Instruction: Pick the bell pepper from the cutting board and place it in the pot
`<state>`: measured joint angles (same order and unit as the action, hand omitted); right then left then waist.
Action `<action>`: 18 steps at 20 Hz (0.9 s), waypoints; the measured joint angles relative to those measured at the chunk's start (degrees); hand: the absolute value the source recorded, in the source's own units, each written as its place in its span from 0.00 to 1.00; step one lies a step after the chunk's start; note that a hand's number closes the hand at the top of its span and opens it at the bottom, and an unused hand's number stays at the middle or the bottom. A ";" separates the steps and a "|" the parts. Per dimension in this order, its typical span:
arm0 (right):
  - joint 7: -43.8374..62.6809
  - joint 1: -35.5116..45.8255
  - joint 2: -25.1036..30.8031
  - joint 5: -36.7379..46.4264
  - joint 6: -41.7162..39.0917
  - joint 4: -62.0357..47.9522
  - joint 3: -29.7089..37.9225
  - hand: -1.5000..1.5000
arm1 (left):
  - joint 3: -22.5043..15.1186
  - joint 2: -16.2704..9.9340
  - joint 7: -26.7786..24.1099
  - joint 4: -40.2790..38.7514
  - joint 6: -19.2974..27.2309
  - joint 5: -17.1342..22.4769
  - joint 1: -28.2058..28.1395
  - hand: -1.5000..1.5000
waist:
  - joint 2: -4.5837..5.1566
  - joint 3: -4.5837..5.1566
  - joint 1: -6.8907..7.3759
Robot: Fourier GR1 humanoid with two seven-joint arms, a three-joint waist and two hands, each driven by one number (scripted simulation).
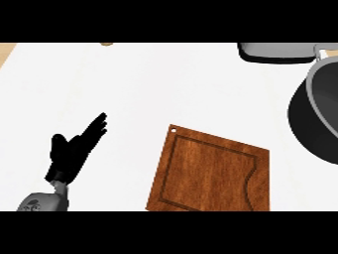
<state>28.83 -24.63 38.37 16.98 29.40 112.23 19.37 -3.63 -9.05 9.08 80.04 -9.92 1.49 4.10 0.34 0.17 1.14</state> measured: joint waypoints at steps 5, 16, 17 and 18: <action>11.78 12.08 6.20 4.01 -7.32 -4.75 -4.36 1.00 | -0.50 1.49 0.10 -1.82 0.96 -1.02 2.06 0.50 | 0.05 -0.07 0.29; 18.00 34.41 11.21 13.42 -21.36 -29.83 -17.36 1.00 | -1.57 2.50 0.91 -0.76 0.69 -1.63 2.30 0.50 | 0.33 -0.13 1.69; 17.95 35.93 11.25 14.45 -22.47 -32.72 -18.47 1.00 | -1.73 2.71 1.15 -0.64 0.78 -1.69 2.45 0.50 | 0.37 -0.16 1.84; 18.25 37.52 10.81 15.61 -23.45 -35.28 -19.80 1.00 | -1.90 3.03 1.52 -0.68 0.97 -1.80 2.74 0.50 | 0.38 -0.16 1.84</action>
<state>47.08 12.89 49.19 32.58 5.95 76.95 -0.43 -5.53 -6.02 10.59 79.36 -8.94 -0.31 6.84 0.72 0.00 2.98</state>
